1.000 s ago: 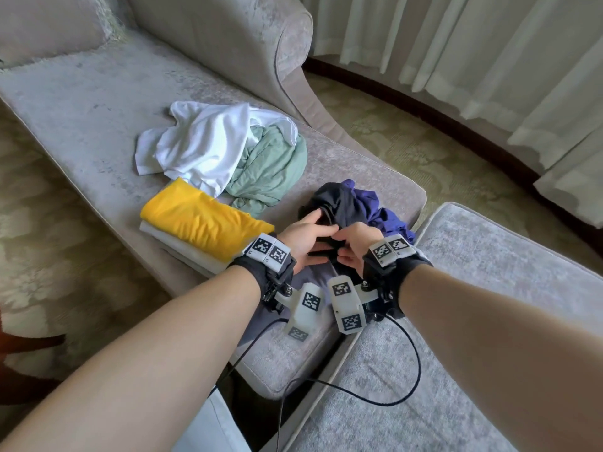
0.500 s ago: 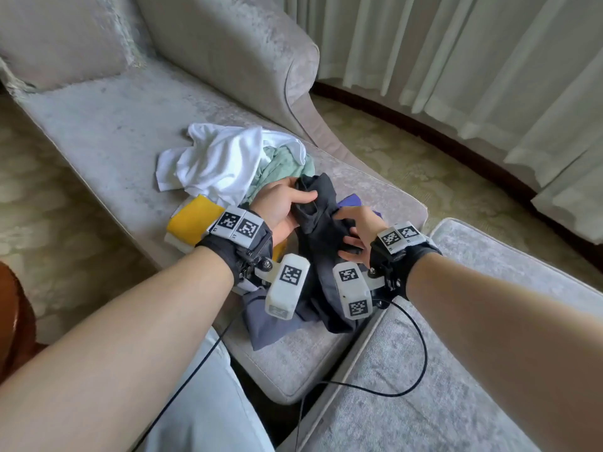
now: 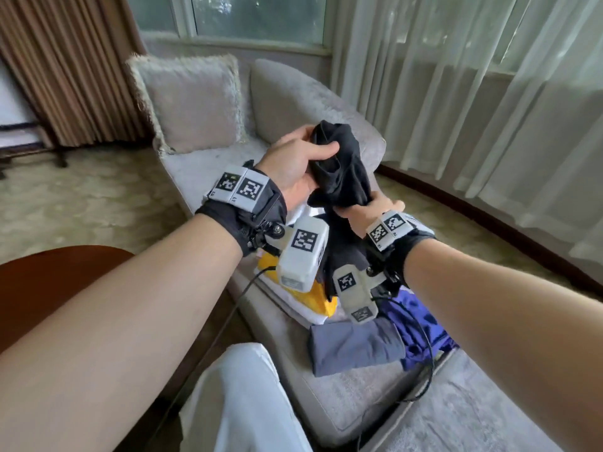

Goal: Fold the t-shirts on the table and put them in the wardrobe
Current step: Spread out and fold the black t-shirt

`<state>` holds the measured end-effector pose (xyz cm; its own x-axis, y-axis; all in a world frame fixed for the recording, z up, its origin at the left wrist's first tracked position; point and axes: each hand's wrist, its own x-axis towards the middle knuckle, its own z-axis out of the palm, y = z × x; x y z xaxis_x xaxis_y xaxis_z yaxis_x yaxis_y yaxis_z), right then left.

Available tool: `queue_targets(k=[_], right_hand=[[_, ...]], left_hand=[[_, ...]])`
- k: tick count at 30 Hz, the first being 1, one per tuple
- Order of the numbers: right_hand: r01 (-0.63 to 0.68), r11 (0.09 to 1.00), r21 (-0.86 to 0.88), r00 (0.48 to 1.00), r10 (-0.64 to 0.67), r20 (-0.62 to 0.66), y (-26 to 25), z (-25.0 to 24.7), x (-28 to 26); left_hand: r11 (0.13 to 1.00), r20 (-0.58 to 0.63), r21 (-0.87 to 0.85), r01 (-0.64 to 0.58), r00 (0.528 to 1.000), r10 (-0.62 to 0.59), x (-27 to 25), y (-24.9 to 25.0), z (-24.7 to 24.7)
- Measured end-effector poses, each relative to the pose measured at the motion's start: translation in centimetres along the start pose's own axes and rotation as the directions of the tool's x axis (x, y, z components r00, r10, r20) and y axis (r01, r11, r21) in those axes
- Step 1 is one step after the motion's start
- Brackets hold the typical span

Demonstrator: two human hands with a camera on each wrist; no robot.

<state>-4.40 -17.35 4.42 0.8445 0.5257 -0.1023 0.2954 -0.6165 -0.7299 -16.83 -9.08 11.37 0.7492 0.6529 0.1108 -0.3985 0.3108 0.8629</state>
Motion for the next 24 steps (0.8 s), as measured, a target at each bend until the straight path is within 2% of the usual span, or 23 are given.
queue_targets(k=[6,11,13,17,21,24], right_hand=[[0.060,0.995,-0.079,0.986,-0.071,-0.152,-4.2,-0.9,-3.0],[0.229,0.973,-0.009,0.974,-0.229,-0.004,-9.4,0.4,-6.7],[0.303,0.947,0.105,0.950,-0.309,0.049,-11.8,1.6,-8.4],[0.351,0.874,0.337,0.902,-0.412,0.130,-16.3,4.9,-11.9],[0.478,0.836,0.271,0.820,-0.535,0.203,-19.5,8.5,-15.7],[0.544,0.822,0.169,0.776,-0.569,0.271,-21.0,11.0,-18.5]], left_hand=[[0.985,-0.043,-0.058,-0.164,0.986,0.161,-3.4,5.5,-2.0],[0.950,-0.143,-0.054,-0.307,0.944,0.297,-6.9,10.5,-4.8],[0.931,-0.194,-0.026,-0.365,0.915,0.353,-8.5,12.8,-6.3],[0.899,-0.321,0.102,-0.425,0.842,0.434,-12.4,17.5,-10.1],[0.869,-0.413,0.291,-0.401,0.766,0.492,-17.3,22.7,-14.2],[0.814,-0.421,0.431,-0.390,0.711,0.563,-20.8,27.5,-16.2]])
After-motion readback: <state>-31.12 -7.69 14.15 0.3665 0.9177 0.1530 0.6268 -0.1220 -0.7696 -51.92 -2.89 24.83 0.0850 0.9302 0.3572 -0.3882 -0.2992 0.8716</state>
